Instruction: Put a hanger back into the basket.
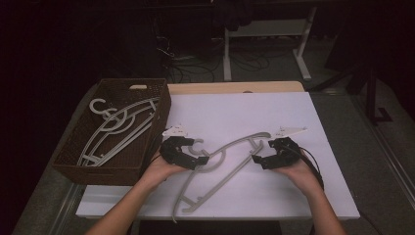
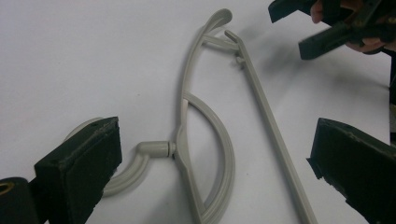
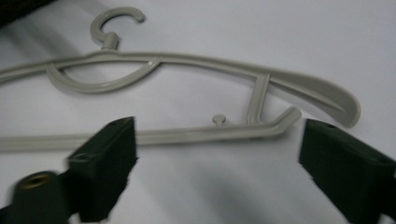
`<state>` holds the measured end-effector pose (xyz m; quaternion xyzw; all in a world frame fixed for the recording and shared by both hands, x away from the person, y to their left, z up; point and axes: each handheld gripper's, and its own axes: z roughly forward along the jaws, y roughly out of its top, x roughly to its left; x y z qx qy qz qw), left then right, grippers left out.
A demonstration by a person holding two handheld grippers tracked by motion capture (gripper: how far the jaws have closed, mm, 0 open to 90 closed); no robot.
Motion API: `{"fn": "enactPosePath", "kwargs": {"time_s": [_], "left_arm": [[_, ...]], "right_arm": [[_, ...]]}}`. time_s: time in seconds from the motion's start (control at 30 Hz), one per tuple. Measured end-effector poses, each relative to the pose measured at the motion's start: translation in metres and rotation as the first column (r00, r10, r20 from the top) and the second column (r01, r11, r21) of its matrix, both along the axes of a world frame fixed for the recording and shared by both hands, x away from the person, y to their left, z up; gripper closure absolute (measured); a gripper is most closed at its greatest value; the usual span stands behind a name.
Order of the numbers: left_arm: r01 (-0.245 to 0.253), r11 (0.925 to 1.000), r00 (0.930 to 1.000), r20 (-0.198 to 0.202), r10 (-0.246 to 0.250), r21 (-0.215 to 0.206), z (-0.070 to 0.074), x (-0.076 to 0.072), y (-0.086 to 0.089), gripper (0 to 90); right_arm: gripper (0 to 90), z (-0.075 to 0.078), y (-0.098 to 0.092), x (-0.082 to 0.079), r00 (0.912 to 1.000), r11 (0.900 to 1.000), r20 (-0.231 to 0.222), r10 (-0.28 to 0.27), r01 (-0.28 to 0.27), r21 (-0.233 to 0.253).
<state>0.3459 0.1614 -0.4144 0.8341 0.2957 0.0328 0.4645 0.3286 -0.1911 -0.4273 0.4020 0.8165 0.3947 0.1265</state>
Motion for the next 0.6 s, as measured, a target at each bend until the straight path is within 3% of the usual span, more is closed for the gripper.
{"fn": "enactPosePath", "kwargs": {"time_s": [0.13,0.37,0.6], "left_arm": [[-0.004,1.0,1.0,0.004,0.004,0.001,0.0,0.0,0.001,1.8],[-0.005,1.0,1.0,0.003,0.005,0.0,-0.001,0.001,0.001,1.8],[0.002,0.9999,1.0,0.002,-0.002,0.015,-0.003,0.001,0.0,1.8]], "right_arm": [[25.9,0.004,0.002,0.013,0.9999,1.0,0.003,-0.012,0.012,-0.007],[57.0,0.002,0.006,0.036,0.9996,1.0,-0.025,-0.014,0.014,-0.001],[87.3,-0.007,0.005,0.037,0.9988,0.999,-0.05,0.0,-0.002,-0.043]]}}
